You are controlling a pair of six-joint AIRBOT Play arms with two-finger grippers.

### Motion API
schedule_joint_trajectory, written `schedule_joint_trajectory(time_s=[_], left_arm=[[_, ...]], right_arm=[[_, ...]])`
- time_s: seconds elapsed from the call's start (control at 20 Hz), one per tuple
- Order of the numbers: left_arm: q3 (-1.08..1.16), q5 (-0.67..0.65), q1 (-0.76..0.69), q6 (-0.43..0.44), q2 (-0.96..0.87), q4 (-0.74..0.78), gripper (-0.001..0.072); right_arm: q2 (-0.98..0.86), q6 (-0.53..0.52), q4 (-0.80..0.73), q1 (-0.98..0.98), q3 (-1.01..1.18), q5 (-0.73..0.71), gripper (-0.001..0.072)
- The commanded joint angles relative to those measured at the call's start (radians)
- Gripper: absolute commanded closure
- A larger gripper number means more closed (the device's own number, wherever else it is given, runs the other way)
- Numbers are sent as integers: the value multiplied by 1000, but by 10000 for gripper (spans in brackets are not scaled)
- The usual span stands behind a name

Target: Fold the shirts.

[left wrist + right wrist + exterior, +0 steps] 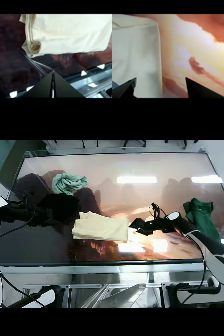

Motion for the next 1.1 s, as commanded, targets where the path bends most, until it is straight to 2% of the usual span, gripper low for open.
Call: schedule_joint_trajectory(time_s=[0.0, 0.1, 0.25, 0.3, 0.4, 0.55, 0.65, 0.75, 0.9, 1.05], left_arm=[[-12, -21, 0, -6, 0, 0, 693], [-6, -19, 0, -16, 0, -1, 693], [-6, -11, 0, -21, 0, -1, 693], [-6, -11, 0, -21, 0, 0, 693], [-6, -13, 0, -20, 0, -1, 693], [-6, -14, -1, -20, 0, -2, 693], [-6, -14, 0, -20, 0, -3, 693], [-6, -6, 0, -20, 0, -32, 693], [-6, 30, -2, -20, 0, -110, 693], [-6, 31, -9, -20, 0, -143, 693]], right_arm=[[-114, -211, 300, 16, -12, -21, 25], [-149, -250, 386, 56, 3, -21, 25], [-175, -261, 422, 134, 53, -53, 25], [-176, -260, 428, 151, 68, -74, 111], [-169, -274, 426, 150, 92, -60, 683], [-93, -255, 354, 72, 87, 51, 689], [23, -119, 164, 0, 39, 55, 689], [177, -23, 61, -74, -53, 55, 689], [473, 120, 92, -188, -203, 55, 689], [749, 217, 113, -203, -200, 39, 689]])
